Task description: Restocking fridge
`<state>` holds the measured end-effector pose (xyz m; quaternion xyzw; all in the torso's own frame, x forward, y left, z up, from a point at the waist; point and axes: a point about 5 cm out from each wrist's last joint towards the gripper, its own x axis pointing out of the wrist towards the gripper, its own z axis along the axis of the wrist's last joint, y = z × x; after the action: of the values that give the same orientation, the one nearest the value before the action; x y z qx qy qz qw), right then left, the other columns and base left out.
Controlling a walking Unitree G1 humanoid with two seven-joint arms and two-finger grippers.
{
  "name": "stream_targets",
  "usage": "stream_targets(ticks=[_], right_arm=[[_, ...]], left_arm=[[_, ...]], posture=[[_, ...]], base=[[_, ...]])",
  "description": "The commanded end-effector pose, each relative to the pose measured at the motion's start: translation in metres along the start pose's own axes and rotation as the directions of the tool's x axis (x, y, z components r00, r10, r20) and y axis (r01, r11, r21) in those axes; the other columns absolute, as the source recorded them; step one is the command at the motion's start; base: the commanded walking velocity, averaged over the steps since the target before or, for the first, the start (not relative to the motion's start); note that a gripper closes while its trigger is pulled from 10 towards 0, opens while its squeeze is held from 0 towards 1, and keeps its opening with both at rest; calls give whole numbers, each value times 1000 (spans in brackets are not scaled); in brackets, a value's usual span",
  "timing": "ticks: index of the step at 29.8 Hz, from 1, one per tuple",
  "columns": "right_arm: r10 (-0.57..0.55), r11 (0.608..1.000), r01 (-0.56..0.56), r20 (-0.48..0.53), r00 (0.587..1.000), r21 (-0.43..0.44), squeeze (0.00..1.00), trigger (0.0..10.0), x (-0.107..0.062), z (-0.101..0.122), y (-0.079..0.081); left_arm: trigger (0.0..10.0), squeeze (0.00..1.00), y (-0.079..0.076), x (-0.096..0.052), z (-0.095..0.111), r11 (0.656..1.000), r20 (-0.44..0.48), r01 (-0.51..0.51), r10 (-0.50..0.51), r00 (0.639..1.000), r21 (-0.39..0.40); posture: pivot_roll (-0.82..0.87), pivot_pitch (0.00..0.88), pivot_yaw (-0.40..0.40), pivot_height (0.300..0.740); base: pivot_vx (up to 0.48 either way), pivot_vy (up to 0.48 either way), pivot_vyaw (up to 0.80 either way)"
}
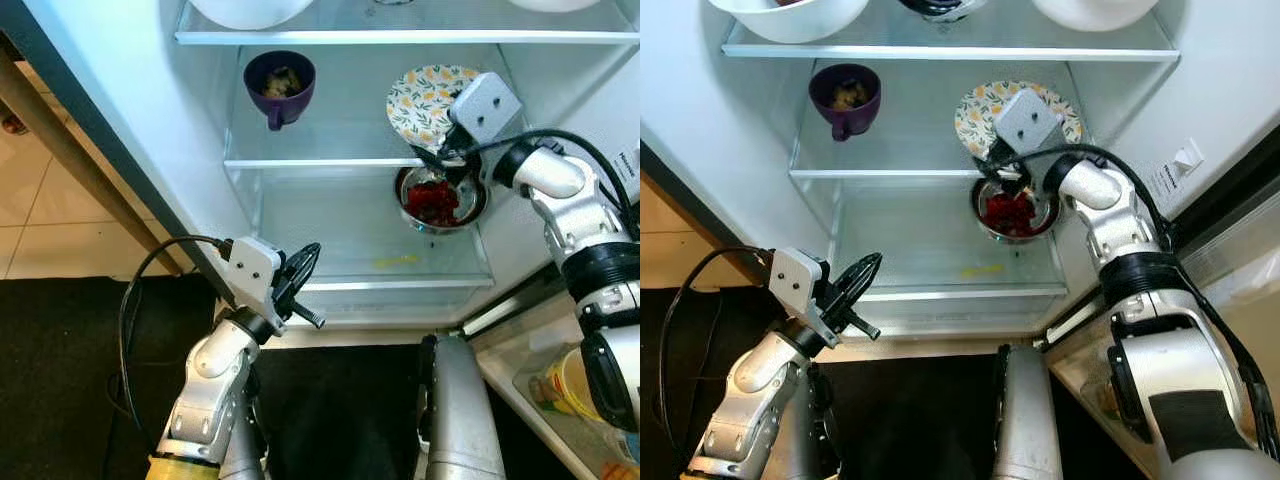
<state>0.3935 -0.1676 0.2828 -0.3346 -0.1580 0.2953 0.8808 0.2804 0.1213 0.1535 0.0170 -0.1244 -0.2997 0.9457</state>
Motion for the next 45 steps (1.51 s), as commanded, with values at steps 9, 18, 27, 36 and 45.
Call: stream_targets(ticks=[9, 18, 27, 36, 45], right_arm=[[51, 991, -64, 118, 992, 116, 0, 10000, 4, 14, 16], [-99, 972, 86, 53, 994, 219, 0, 0, 18, 6, 25], [-214, 965, 225, -92, 972, 135, 0, 0, 23, -6, 22], [-261, 965, 261, -173, 950, -22, 0, 10000, 26, -14, 25], [-258, 964, 262, -84, 963, 39, 0, 10000, 35, 1, 27]], left_arm=[[10000, 0, -3, 0, -6, 1000, -8, 5, -5, 1000, -21], [10000, 0, -5, 3, -6, 1000, -2, 11, -11, 1000, -24], [10000, 0, -7, 5, -6, 1000, 6, 11, -11, 1000, -28], [10000, 0, -8, 6, -6, 1000, 8, 10, -10, 1000, -29], [10000, 0, -8, 6, -6, 1000, 11, 6, -5, 1000, -28]], posture=[[10, 359, -14, 418], [6, 353, -16, 418], [6, 349, -24, 418], [6, 352, -24, 418], [6, 355, -24, 418]], base=[[0, 0, 0], [0, 0, 0], [0, 0, 0], [0, 0, 0], [0, 0, 0]])
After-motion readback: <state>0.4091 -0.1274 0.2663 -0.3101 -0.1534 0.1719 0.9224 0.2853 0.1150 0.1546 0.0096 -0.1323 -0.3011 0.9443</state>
